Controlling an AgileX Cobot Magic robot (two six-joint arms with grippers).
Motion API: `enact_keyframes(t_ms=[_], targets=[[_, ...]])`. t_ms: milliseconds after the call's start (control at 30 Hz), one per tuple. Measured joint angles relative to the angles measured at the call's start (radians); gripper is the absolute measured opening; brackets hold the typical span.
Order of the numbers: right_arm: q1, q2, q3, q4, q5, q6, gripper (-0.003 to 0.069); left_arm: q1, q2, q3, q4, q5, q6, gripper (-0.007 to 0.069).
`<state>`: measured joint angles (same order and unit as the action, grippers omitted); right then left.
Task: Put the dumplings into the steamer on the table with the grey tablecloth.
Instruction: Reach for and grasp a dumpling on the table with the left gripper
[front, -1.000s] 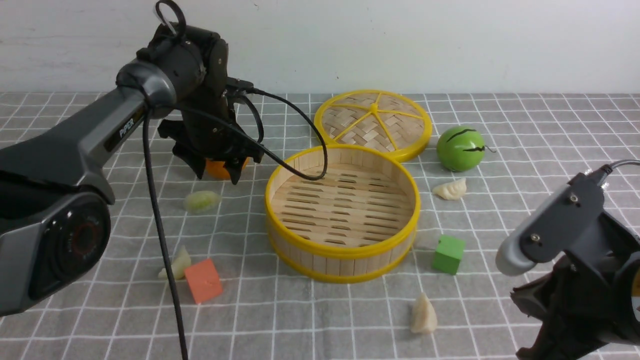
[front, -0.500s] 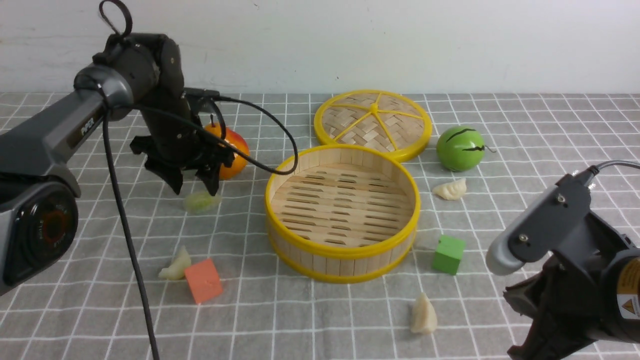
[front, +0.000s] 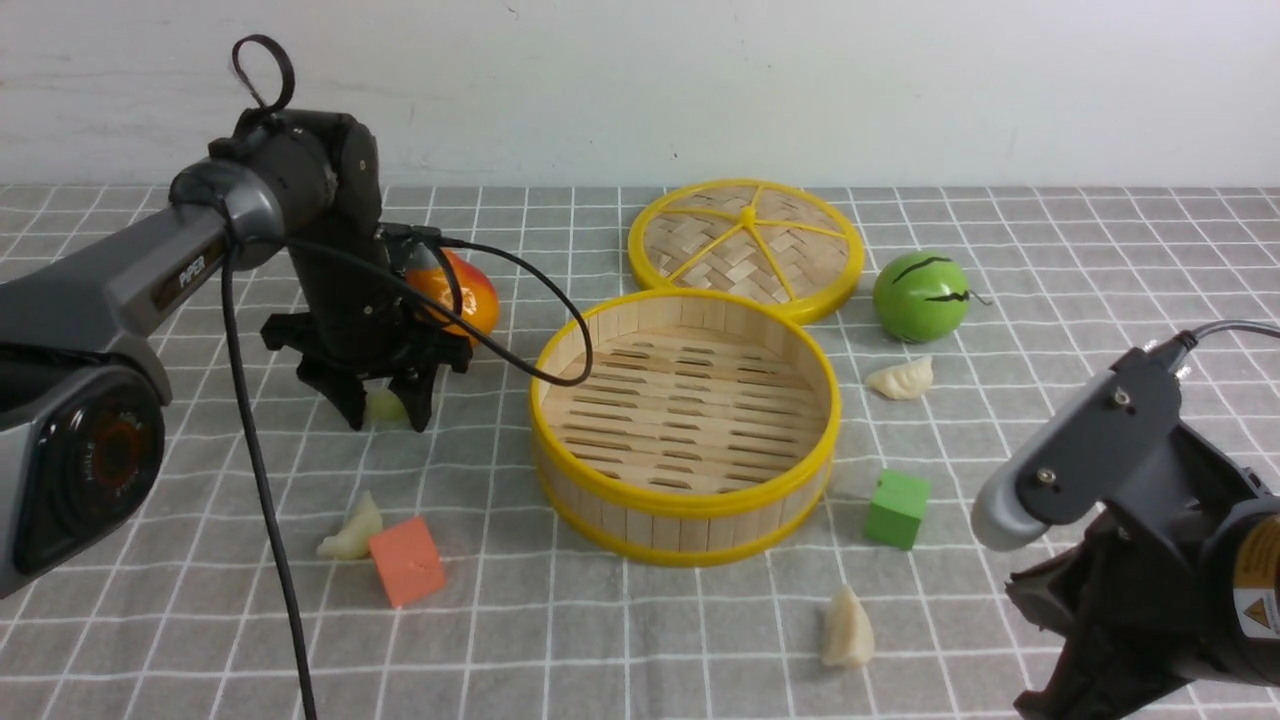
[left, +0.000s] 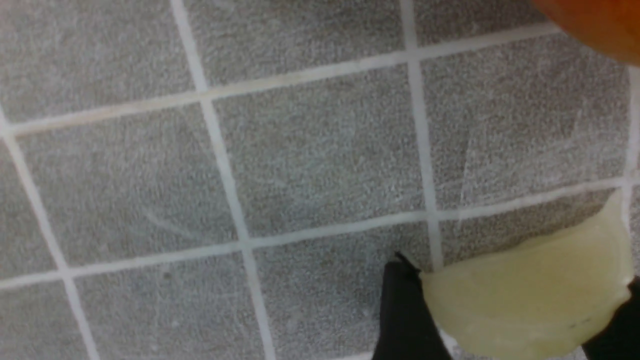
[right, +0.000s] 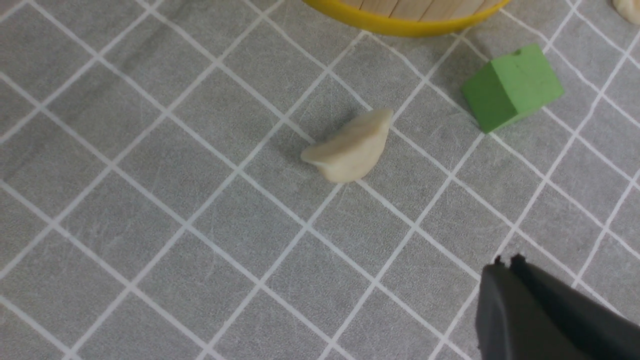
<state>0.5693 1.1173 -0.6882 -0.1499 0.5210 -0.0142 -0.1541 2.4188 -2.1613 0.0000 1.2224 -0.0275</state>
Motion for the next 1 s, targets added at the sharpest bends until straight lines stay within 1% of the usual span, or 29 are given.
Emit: enact_keyframes(t_ms=[133,233,300,400,467,500,600,700,733,767,867,933,1000], targets=[[0.0,0.0,0.0,0.0,0.0,0.0,-0.0011,0.0,-0.02,0.009,-0.008,0.003,-0.033,0.0412],[0.0,0.0,0.0,0.0,0.0,0.0,-0.0011,0.0,-0.05,0.012,-0.022,0.005,-0.053,0.0394],[0.0,0.0,0.0,0.0,0.0,0.0,-0.0011,0.0,-0.097,0.012,-0.049,0.006,-0.072,0.0342],[0.0,0.0,0.0,0.0,0.0,0.0,-0.0011,-0.006,-0.171,0.012,-0.127,0.009,-0.106,0.0122],[0.0,0.0,0.0,0.0,0.001,0.0,-0.0011,-0.025,-0.203,0.012,-0.17,0.009,-0.108,0.0014],[0.0,0.0,0.0,0.0,0.001,0.0,-0.0011,-0.039,-0.215,0.012,-0.183,0.01,-0.108,-0.0014],[0.0,0.0,0.0,0.001,0.001,0.0,-0.001,-0.111,-0.223,0.011,-0.202,0.011,-0.113,-0.0014],[0.0,0.0,0.0,0.003,0.001,0.0,-0.0008,-0.172,-0.208,0.011,-0.169,0.009,-0.142,-0.0014],[0.0,0.0,0.0,0.003,0.001,0.0,-0.0008,-0.172,-0.207,0.011,-0.169,0.01,-0.145,-0.0014],[0.0,0.0,0.0,0.003,0.001,0.0,-0.0006,-0.187,-0.201,0.012,-0.128,0.0,-0.167,-0.0014],[0.0,0.0,0.0,0.003,0.007,0.0,-0.0003,-0.182,-0.194,0.012,-0.012,-0.034,-0.197,-0.0014],[0.0,0.0,0.0,0.003,0.008,0.0,-0.0003,-0.169,-0.19,0.012,0.056,-0.044,-0.199,-0.0014],[0.0,0.0,0.0,0.005,0.008,0.0,-0.0002,-0.157,-0.183,0.012,0.104,-0.046,-0.168,-0.0003]])
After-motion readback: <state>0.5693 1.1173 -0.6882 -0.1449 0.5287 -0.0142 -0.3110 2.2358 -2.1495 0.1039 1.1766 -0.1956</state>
